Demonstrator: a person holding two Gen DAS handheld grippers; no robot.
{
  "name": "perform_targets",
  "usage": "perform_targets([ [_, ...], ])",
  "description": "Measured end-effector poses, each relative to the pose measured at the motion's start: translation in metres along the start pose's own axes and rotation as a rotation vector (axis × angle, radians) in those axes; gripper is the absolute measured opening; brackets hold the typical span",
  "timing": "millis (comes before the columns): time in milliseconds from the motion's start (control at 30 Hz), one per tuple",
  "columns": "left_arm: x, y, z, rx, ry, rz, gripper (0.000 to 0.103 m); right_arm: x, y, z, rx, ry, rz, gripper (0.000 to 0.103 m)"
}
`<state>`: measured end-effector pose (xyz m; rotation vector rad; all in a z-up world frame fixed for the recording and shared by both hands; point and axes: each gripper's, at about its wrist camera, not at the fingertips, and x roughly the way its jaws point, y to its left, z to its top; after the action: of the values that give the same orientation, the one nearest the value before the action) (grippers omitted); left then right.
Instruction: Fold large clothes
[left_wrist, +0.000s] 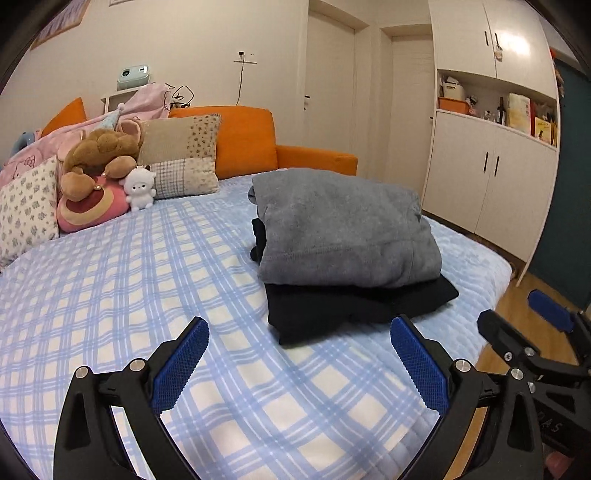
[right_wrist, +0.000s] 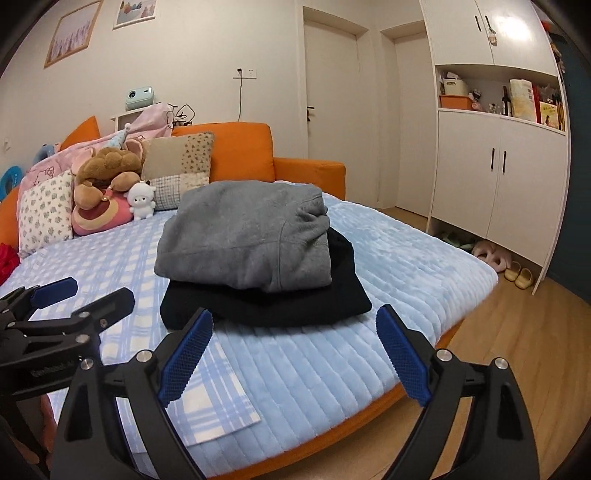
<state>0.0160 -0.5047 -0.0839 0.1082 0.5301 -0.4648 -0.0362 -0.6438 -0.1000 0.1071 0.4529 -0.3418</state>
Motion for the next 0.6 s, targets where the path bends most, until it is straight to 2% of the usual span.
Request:
perform_targets([
  [267, -0.0051, -0.0093, -0.0053, 0.059, -0.034, 0.036, 0.1, -0.0086, -0.0021, 0.0036, -0.039, -0.049, -0.04, 0.089],
  [600, -0.005, -0.0092, -0.0058, 0.046, -0.033, 0.043, 0.1, -0.0068, -0.0053, 0.0025, -0.045, -0.05, -0.04, 0.089],
])
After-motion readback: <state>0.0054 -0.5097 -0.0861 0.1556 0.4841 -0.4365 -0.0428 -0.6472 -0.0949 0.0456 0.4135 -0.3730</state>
